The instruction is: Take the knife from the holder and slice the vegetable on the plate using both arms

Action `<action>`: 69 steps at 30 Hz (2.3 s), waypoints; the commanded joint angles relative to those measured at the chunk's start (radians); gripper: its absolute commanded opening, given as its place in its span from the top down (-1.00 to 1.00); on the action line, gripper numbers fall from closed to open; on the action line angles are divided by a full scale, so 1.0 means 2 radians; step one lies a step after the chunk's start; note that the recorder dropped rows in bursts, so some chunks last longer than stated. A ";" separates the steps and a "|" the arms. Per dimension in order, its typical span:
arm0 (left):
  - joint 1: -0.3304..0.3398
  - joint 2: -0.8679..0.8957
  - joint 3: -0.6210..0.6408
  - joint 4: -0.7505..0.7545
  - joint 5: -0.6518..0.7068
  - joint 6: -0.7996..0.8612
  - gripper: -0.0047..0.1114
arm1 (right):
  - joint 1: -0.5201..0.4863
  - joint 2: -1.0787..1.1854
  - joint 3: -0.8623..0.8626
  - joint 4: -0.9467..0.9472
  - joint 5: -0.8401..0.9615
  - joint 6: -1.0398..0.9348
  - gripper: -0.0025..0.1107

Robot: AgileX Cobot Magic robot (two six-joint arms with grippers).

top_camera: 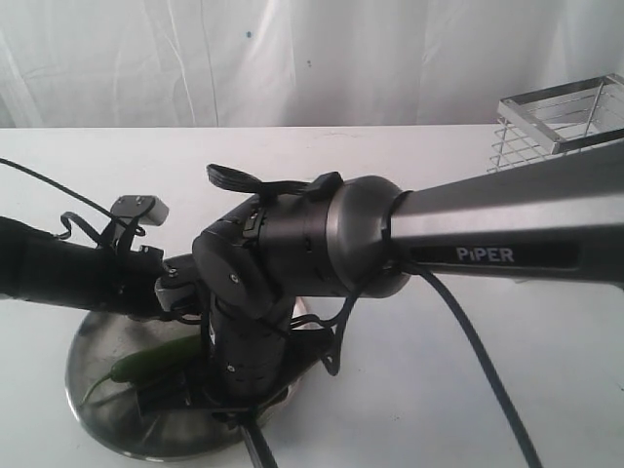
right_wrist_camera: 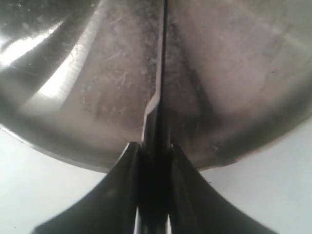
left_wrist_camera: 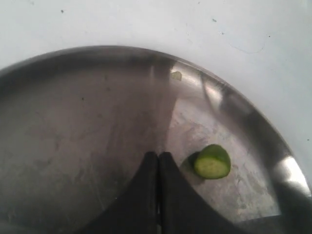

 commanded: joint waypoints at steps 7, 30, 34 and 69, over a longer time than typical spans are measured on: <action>-0.002 0.062 0.017 -0.024 -0.021 -0.013 0.92 | 0.001 0.015 0.000 -0.003 -0.006 0.001 0.96; -0.002 -0.007 -0.014 0.003 0.039 -0.015 0.92 | 0.001 0.028 0.001 -0.003 0.037 -0.009 0.96; -0.002 -0.017 -0.014 0.057 0.032 -0.054 0.92 | 0.001 0.028 0.001 -0.003 0.036 -0.009 0.96; -0.008 -0.006 0.015 -0.004 0.055 -0.047 0.92 | 0.001 0.028 0.001 0.000 0.017 0.001 0.96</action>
